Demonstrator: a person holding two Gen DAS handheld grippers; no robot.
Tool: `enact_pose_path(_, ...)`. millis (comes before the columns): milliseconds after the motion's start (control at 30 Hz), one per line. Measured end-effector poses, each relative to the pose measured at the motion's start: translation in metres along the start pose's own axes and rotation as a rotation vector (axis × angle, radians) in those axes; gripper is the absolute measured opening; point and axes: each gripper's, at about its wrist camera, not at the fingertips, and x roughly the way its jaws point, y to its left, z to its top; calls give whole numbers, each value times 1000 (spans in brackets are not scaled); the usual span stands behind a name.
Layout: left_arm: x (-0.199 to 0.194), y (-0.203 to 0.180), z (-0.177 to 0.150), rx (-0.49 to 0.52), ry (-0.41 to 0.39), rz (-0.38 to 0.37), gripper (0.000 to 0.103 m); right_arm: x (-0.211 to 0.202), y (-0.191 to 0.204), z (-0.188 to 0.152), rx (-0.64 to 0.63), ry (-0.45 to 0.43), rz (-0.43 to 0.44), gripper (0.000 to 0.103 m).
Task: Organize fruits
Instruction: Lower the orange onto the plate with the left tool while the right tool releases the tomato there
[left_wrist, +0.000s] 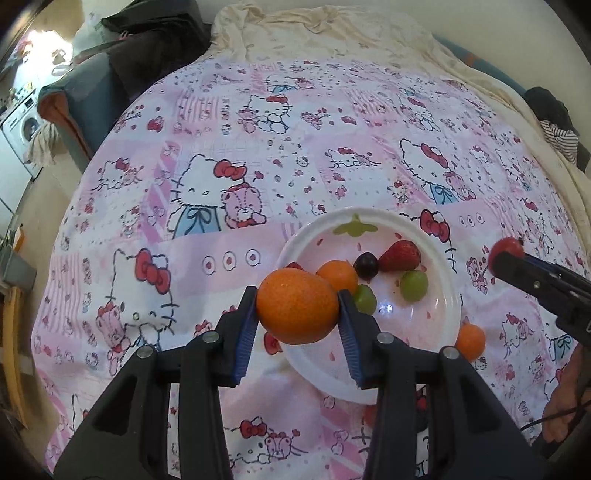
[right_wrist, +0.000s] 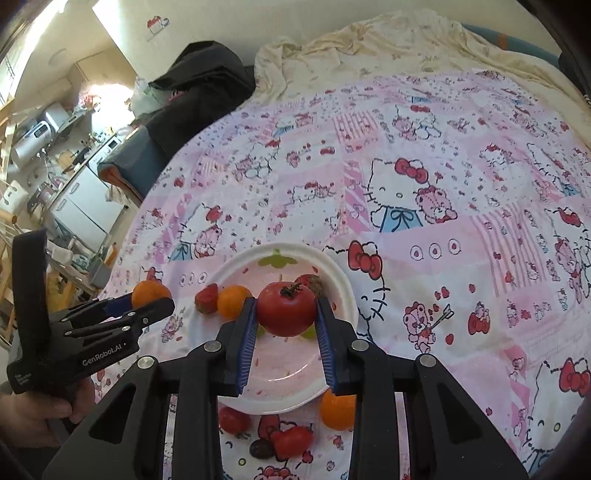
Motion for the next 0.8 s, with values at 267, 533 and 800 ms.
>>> enact_pose_path(267,21,-4,-2,6,39,-32,38,33,-4,1,1,78,-2,32)
enact_pose_path(533,40,-12,-11,44,79,-37,39,66,-10,-10,8,208,-26,32)
enact_pose_path(800,44,-14,-14,62,73,-27,40,85,-19,-20,29,295,-68,33)
